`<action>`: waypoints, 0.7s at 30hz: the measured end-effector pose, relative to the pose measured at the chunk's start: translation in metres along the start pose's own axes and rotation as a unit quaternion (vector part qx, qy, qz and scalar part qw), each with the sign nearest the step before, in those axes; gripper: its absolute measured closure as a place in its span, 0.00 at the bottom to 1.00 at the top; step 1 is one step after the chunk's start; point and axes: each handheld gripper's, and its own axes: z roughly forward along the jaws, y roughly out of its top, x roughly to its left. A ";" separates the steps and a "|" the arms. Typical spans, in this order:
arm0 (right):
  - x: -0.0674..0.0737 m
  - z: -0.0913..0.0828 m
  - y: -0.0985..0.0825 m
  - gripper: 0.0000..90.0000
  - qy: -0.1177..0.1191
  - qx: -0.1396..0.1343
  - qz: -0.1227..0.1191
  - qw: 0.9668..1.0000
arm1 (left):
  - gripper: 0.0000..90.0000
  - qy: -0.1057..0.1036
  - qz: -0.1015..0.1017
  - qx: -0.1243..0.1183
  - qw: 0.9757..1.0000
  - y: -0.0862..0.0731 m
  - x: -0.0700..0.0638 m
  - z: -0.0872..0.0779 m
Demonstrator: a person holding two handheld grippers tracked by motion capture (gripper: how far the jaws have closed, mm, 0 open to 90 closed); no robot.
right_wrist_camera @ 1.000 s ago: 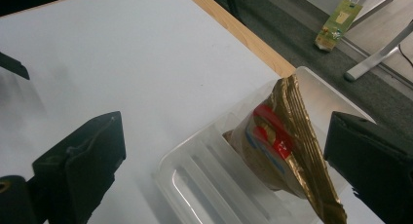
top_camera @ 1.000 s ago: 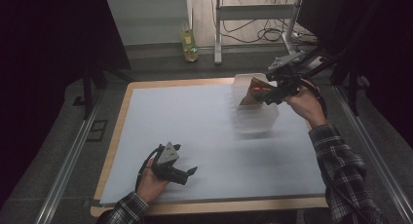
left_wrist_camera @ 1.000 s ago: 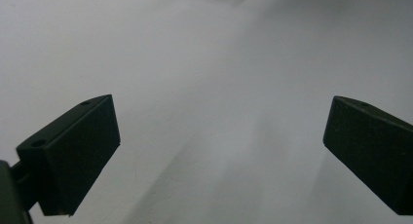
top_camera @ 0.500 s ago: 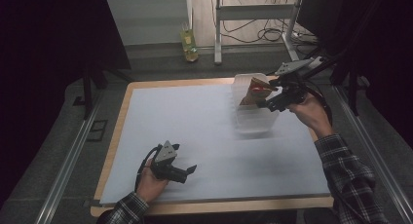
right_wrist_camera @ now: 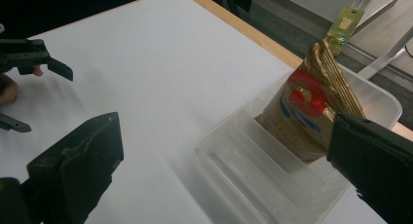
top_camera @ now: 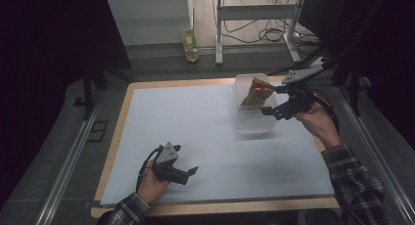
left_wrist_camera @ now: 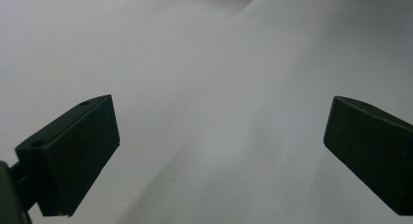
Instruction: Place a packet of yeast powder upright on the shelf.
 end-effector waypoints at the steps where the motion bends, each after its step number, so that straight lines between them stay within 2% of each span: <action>1: 0.001 -0.001 -0.001 0.00 0.000 0.000 0.002 1.000 | 0.00 -0.001 -0.002 0.000 1.000 0.000 0.000 0.000; 4: 0.005 -0.004 -0.007 0.00 0.001 -0.008 0.009 1.000 | 0.00 -0.002 -0.005 0.001 1.000 0.000 0.000 0.000; 21: 0.023 -0.007 -0.036 0.00 0.014 -0.007 0.017 1.000 | 0.00 -0.002 -0.007 0.005 1.000 0.000 0.000 0.000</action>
